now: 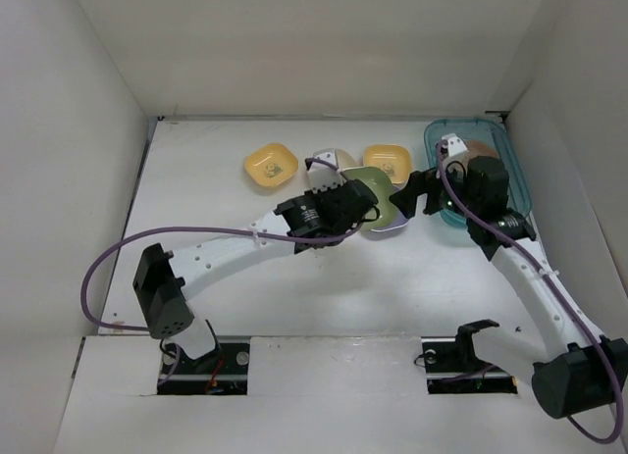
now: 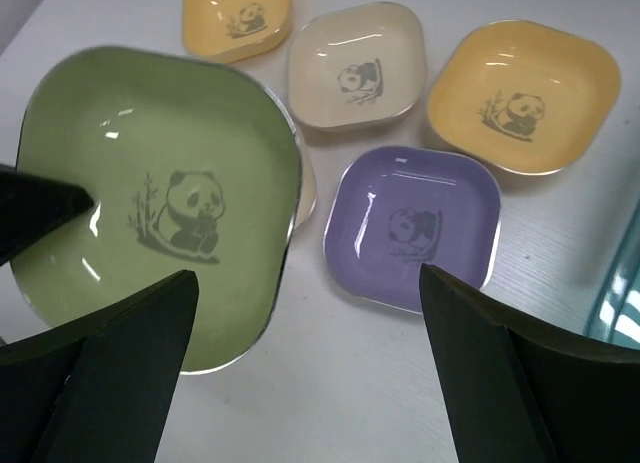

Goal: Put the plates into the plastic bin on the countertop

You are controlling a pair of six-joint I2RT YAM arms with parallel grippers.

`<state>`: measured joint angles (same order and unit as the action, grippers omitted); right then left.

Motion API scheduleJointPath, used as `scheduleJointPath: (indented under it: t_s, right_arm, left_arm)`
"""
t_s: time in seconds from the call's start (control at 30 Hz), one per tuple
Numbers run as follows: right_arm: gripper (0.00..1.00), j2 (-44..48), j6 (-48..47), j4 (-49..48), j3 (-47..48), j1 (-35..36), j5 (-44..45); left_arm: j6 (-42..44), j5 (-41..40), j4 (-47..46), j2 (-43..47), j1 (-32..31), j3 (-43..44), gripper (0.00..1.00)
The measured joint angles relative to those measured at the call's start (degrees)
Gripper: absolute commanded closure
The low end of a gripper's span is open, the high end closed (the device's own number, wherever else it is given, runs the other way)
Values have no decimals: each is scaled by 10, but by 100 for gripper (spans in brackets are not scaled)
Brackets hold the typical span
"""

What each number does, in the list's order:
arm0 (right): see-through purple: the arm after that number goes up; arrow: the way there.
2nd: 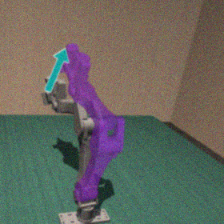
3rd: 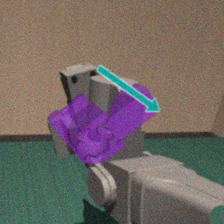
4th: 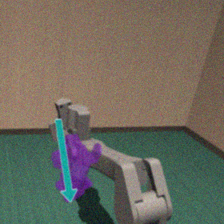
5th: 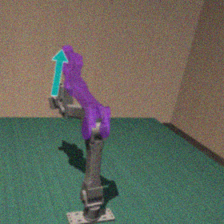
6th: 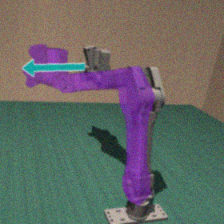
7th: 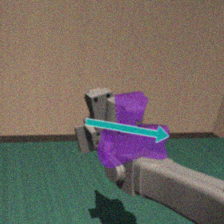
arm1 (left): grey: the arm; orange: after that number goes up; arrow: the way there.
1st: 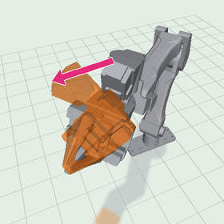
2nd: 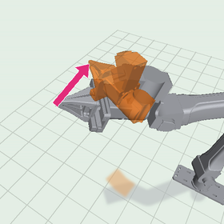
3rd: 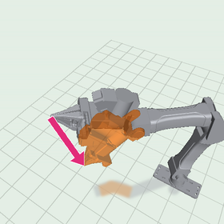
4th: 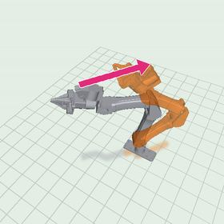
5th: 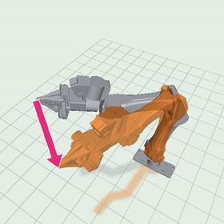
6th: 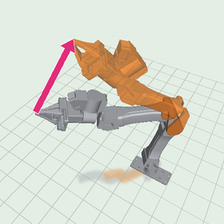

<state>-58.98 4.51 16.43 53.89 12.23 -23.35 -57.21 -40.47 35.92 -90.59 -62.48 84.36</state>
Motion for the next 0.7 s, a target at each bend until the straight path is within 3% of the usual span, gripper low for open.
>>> scheduleJointPath:
  t_s: [0.2, 0.3, 0.33, 0.37, 0.4, 0.43, 0.47, 0.5, 0.7]
  right_arm:
    - [22, -42, 12, -32, -27, 38, -22]
    - [58, -69, 25, -50, -32, 51, -36]
    - [96, -74, 29, -59, -31, 53, -41]
    - [100, -76, 33, -64, -30, 55, -41]
    - [100, -78, 43, -71, -29, 51, -39]
    - [100, -80, 47, -78, -27, 50, -35]
    - [100, -82, 49, -80, -23, 50, -34]
    - [100, -83, 48, -80, -20, 52, -28]
    - [100, -103, 49, -66, 7, 2, 9]
  left_arm:
    - [62, -2, -39, 0, 8, 14, 100]
    - [91, 3, -49, 0, 7, 27, 100]
    - [100, 2, -48, 0, 7, 28, 100]
    - [111, -2, -41, 0, 10, 28, 100]
    - [118, -3, -30, 0, 14, 28, 95]
    - [122, 1, -30, 1, 15, 28, 66]
    - [127, 3, -31, 1, 16, 28, 29]
    - [127, 10, -40, 2, 14, 28, 1]
    - [106, 11, -55, 26, 9, 32, 0]
